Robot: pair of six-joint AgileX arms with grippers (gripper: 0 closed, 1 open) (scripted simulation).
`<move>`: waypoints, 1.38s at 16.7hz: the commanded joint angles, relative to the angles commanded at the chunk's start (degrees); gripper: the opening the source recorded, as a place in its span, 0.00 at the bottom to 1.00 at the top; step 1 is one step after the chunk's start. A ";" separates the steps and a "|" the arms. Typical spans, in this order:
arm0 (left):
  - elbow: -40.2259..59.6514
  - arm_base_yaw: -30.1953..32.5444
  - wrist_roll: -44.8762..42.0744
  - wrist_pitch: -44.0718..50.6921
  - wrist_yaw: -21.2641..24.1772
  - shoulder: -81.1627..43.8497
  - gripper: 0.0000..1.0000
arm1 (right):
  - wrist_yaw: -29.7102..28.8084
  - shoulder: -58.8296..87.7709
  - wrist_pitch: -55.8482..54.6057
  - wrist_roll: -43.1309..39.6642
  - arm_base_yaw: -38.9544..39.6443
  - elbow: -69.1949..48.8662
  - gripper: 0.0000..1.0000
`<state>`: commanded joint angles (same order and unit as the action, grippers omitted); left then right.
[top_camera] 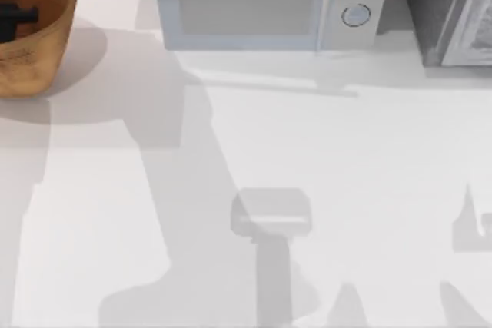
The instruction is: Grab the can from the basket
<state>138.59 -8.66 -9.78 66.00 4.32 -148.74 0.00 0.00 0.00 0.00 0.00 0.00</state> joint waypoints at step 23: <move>-122.93 8.44 7.68 -53.31 -8.81 128.93 0.00 | 0.00 0.00 0.00 0.00 0.00 0.00 1.00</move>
<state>15.66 -0.21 -2.10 12.68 -4.49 -19.81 0.00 0.00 0.00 0.00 0.00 0.00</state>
